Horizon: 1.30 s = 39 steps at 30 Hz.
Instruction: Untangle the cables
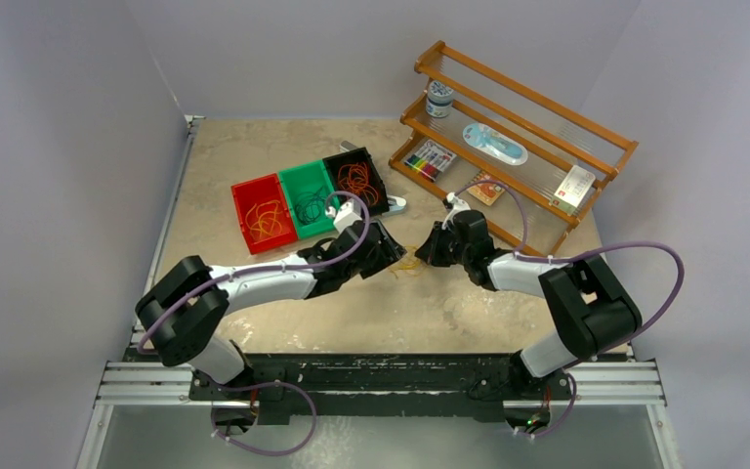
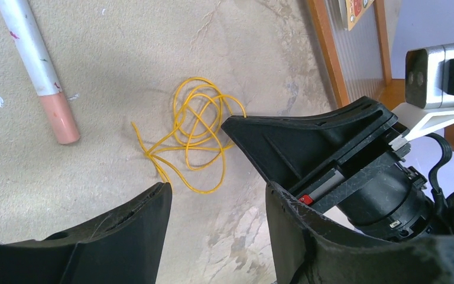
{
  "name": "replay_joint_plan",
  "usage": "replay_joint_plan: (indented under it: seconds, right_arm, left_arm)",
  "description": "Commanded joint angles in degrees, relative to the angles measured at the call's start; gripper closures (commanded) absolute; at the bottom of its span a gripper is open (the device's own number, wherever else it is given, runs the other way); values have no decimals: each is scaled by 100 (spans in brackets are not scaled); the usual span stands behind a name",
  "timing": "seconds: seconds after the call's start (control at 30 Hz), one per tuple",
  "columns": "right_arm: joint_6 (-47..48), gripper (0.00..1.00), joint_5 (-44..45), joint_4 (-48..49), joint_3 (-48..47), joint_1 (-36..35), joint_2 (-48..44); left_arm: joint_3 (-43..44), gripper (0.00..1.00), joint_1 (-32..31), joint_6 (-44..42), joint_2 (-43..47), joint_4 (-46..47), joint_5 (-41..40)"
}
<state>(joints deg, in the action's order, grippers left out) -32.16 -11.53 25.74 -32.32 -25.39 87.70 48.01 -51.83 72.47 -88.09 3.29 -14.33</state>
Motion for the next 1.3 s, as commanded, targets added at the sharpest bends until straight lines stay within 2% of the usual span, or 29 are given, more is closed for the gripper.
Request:
replay_joint_plan:
  seconds: [0.0,0.53,0.67,1.1,1.27]
  right_arm:
    - [13,96,-3,177,-39,-1,-34]
    - [18,97,-18,164,-73,-1,-16]
    - [26,97,-8,136,-82,3,-46]
    - [44,97,28,223,-44,4,-176]
    - [65,92,54,414,32,-1,-315]
  left_arm:
    - [33,42,-34,78,-117,258,101]
    - [241,43,-36,99,-711,681,291]
    - [286,46,-43,93,-826,728,287]
    - [308,78,-20,-325,-695,293,-230]
    - [168,100,10,-658,-603,251,-509]
